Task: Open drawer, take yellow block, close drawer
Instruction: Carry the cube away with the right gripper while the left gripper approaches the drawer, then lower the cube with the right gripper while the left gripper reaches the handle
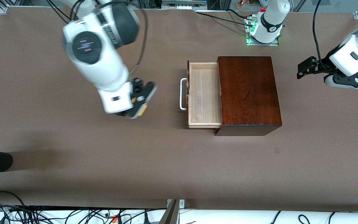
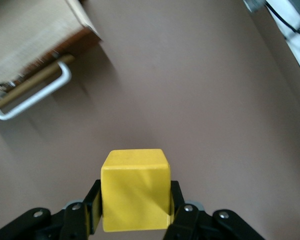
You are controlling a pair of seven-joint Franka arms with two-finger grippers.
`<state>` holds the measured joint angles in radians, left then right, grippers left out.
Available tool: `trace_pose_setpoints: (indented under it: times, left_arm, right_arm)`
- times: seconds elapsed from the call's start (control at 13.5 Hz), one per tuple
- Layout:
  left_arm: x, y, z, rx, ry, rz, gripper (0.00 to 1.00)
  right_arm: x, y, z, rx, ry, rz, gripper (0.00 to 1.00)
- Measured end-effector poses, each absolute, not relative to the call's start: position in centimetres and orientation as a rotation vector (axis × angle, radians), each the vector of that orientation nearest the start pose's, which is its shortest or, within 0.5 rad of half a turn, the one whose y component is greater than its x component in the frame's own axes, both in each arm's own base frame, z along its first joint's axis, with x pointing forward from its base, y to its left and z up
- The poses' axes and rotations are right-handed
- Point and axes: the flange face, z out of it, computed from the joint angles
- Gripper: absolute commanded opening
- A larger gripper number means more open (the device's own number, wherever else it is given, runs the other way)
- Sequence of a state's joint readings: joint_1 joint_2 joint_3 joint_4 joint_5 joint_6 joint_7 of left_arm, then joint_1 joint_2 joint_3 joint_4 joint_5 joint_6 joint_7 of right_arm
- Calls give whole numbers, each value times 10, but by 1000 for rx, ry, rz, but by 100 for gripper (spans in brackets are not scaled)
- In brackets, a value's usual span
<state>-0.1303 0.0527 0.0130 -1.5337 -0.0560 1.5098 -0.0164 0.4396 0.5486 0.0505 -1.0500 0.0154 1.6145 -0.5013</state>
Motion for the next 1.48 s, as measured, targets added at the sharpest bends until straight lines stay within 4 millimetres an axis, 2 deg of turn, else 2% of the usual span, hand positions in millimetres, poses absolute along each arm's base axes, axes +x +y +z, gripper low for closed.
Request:
trace_pose_setpoints:
  times: [0.22,0.37,0.74,0.96,1.11,1.33,1.48]
  left_arm:
    - [555,-100,609,-3181,241,123,100]
    - [550,-130,607,-3173,331,131,100]
    - [535,-223,603,-3149,604,117,100]
    - [526,-263,601,-3137,727,123,100]
    - [509,-297,601,-3117,840,132,100]
    - [478,-368,594,-3060,1052,61,100]
    - [459,-419,575,-3000,1194,7,100]
  right_arm:
    - [644,263,547,-2807,-1344,21,13]
    - [648,227,557,-2864,-1269,52,13]
    - [638,169,575,-2941,-1136,99,13]
    - [640,140,556,-2960,-967,162,13]
    - [641,132,536,-2979,-882,213,13]
    - [643,129,505,-3006,-796,205,13]
    - [638,121,480,-3014,-767,153,13]
